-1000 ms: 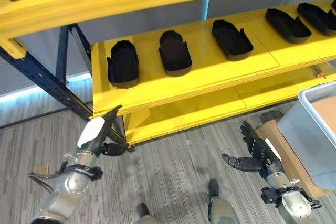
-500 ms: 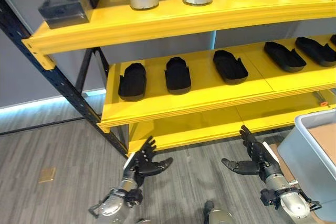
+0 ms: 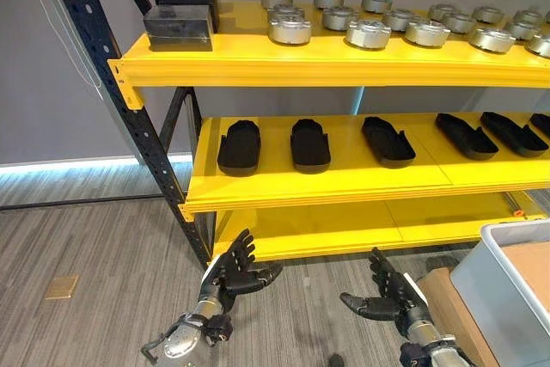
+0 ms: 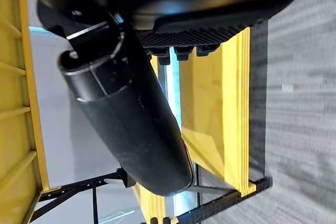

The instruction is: Move parts from the plastic box to the shelf.

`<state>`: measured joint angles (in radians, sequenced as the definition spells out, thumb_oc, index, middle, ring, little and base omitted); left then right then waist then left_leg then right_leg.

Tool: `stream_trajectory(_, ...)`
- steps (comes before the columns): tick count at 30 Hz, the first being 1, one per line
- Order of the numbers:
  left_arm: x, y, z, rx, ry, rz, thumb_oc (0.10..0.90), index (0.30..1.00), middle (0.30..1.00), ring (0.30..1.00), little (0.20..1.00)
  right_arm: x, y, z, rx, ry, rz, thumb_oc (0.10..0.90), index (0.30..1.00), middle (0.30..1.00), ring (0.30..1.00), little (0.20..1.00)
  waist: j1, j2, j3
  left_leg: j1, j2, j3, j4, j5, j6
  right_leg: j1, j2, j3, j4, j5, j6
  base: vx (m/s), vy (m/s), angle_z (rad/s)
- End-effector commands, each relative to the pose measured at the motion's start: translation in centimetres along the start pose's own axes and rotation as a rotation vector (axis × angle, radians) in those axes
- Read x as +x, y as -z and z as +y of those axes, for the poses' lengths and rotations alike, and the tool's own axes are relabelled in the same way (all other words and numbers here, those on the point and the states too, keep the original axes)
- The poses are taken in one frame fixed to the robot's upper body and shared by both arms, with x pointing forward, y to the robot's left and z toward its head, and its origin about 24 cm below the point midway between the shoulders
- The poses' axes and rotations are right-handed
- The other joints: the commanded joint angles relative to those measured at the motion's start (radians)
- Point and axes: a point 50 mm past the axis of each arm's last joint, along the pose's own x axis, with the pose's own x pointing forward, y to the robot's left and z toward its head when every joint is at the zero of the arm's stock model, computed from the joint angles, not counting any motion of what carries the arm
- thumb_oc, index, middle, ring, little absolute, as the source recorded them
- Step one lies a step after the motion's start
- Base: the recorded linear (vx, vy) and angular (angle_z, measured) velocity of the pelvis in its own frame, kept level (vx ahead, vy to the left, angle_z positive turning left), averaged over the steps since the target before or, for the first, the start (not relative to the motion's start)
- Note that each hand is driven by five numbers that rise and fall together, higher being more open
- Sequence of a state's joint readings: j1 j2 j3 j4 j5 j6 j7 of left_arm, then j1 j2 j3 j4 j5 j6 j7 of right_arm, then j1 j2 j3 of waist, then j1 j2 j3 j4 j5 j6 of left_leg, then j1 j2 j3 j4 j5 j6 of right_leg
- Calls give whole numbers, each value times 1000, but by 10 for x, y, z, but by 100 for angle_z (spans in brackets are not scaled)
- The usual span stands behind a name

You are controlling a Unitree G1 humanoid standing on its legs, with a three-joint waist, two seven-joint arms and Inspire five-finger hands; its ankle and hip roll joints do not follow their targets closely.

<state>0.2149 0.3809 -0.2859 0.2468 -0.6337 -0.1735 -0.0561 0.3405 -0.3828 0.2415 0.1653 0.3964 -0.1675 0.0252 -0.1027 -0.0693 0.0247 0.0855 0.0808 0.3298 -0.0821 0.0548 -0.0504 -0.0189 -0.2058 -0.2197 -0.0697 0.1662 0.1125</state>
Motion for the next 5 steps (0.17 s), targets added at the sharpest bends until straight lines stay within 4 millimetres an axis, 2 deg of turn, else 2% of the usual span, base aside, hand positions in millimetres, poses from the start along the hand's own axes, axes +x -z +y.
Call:
stream_trajectory(1,22,-46,-11,-3,45,-229,900,1000,1000,1000,1000,25,-53,-8,0,-8,-232,900,1000,1000,1000,1000,13,31,16,6,63,-24,-5,3,-29,40,-23,22,45,-6,78,4,19,-12)
stream_trajectory(5,24,-47,-12,-2,33,-226,900,1000,1000,1000,1000,30,-50,-3,20,-25,-211,900,1000,1000,1000,1000,15,18,8,9,62,-25,-5,-1,-27,48,-29,16,41,1,82,13,13,-8)
